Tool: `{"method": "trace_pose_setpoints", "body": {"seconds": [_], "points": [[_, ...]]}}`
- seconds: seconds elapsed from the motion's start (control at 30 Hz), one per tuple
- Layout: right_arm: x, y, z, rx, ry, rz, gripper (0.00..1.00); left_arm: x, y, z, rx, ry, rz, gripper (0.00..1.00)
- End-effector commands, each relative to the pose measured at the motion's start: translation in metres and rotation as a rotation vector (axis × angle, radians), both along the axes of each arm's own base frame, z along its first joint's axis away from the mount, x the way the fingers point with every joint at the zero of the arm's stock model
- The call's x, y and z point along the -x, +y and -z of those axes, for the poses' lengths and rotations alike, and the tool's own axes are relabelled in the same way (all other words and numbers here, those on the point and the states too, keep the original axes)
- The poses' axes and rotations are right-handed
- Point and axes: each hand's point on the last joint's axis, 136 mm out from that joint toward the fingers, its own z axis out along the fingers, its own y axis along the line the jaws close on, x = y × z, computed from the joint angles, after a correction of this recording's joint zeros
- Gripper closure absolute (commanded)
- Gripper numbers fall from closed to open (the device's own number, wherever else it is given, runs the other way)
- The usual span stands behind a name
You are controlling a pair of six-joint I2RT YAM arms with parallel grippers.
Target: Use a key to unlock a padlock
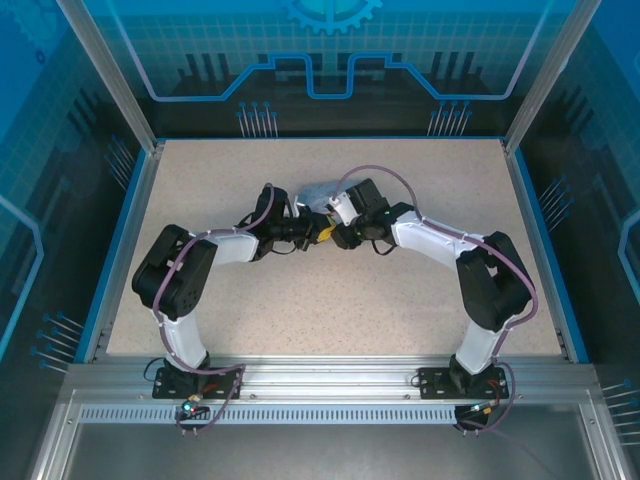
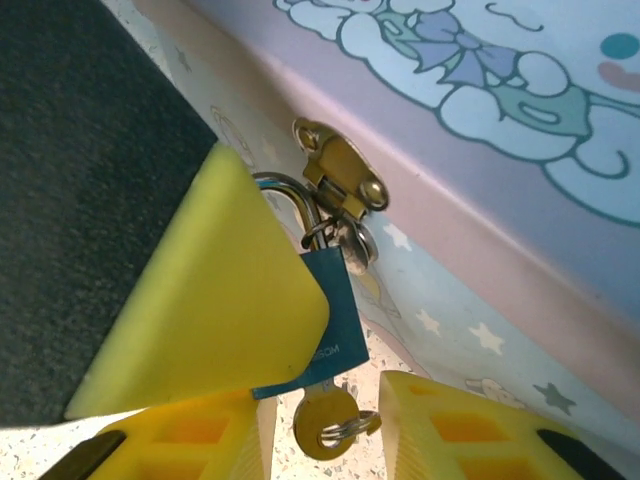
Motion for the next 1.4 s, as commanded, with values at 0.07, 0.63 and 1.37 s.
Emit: {"method": "trace_pose_setpoints", "body": {"seconds": [0.07,0.63,1.37], "points": [[-0.006,0.014,-0.007,-0.038,-0.020,-0.001,0.82,-0.002,-0.005,-0.030,0.049,-0.065,0.039,1.00],[0.021,0.032,-0.061,-0.705,0.377,-0.099,1.00,0.004,0.000,-0.003,-0.018,-0.076,0.059,1.00],[0.022,-0.010,-0.037,-0.135,0.060,0.038,0.56,0.001,0.001,-0.004,0.000,-0.057,0.049,1.00]]}}
